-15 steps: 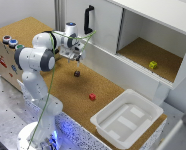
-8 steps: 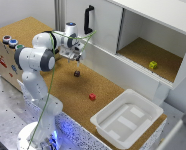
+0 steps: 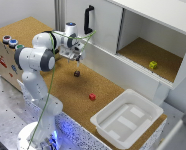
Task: Grasp the purple block
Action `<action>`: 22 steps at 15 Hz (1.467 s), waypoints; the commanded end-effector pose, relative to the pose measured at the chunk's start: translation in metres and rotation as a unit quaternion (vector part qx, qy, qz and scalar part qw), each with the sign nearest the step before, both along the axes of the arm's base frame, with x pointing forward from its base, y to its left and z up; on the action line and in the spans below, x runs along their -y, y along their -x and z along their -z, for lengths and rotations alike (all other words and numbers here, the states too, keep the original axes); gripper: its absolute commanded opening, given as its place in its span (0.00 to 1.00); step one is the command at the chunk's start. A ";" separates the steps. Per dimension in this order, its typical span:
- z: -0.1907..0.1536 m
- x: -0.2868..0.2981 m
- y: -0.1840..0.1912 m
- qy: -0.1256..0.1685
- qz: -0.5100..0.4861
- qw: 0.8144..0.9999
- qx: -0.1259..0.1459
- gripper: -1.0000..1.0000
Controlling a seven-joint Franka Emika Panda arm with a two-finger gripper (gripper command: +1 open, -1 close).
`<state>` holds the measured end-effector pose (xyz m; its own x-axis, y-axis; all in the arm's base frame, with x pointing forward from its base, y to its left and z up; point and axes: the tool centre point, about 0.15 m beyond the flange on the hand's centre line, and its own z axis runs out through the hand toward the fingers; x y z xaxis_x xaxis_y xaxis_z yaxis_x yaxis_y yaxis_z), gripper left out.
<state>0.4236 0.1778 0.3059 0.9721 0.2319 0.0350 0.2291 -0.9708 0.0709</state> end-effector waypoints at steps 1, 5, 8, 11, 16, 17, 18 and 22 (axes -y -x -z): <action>0.024 0.001 -0.006 -0.023 -0.013 0.999 0.029 1.00; 0.054 0.013 -0.023 -0.040 -0.047 0.998 0.015 1.00; 0.077 0.019 -0.038 -0.048 -0.054 0.997 0.001 1.00; 0.087 0.020 -0.053 -0.064 -0.065 0.996 -0.015 1.00; 0.107 0.025 -0.048 -0.076 -0.062 0.995 -0.017 1.00; 0.106 0.028 -0.045 -0.075 -0.057 0.996 -0.007 1.00; 0.102 0.033 -0.042 -0.077 -0.049 0.996 0.003 0.00; 0.093 0.036 -0.036 -0.069 -0.050 0.996 0.006 0.00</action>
